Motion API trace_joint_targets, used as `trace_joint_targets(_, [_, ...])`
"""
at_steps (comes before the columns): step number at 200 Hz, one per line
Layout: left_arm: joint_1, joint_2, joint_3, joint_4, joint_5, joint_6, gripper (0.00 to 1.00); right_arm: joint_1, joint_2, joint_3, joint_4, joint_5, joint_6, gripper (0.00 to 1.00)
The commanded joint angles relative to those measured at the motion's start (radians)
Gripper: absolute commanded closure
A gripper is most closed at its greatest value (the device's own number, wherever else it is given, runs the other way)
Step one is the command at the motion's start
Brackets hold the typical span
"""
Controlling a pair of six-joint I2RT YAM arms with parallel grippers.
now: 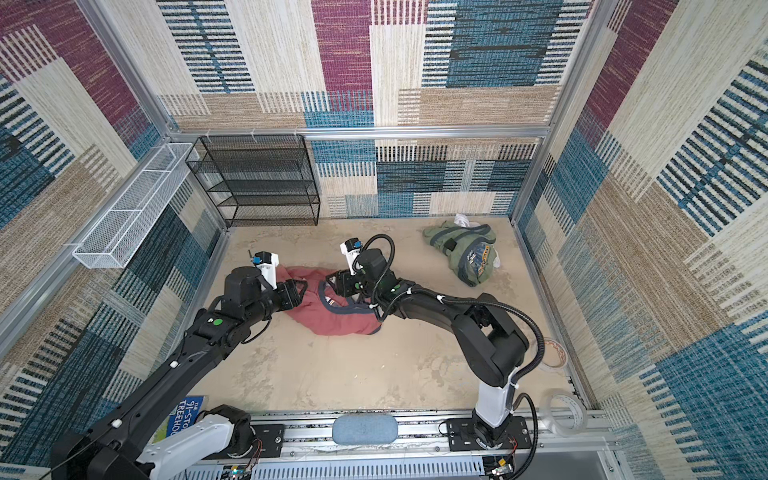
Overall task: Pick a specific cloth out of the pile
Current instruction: 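Lower the pink tank top onto the table near the left gripper and release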
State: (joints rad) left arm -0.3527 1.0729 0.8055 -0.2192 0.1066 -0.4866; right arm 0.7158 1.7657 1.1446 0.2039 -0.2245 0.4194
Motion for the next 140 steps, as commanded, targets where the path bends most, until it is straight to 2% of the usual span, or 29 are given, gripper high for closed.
trace_joint_targets(1, [-0.052, 0.065, 0.023, 0.082, -0.007, 0.015, 0.43, -0.038, -0.093, -0.08, 0.038, 0.02, 0.04, 0.43])
trace_joint_targets(23, [-0.13, 0.161, 0.05, 0.085, 0.004, 0.042, 0.43, -0.098, -0.193, -0.157, 0.004, 0.016, 0.043, 0.43])
trace_joint_targets(45, [-0.203, 0.242, 0.073, 0.09, -0.022, 0.065, 0.43, -0.138, -0.3, -0.246, -0.008, 0.074, 0.035, 0.44])
trace_joint_targets(104, [-0.261, 0.342, 0.151, 0.105, 0.0, 0.072, 0.43, -0.202, -0.448, -0.329, -0.055, 0.116, 0.019, 0.43])
trace_joint_targets(140, [-0.321, 0.393, 0.171, 0.107, 0.017, 0.062, 0.51, -0.272, -0.481, -0.33, -0.089, 0.064, 0.008, 0.43])
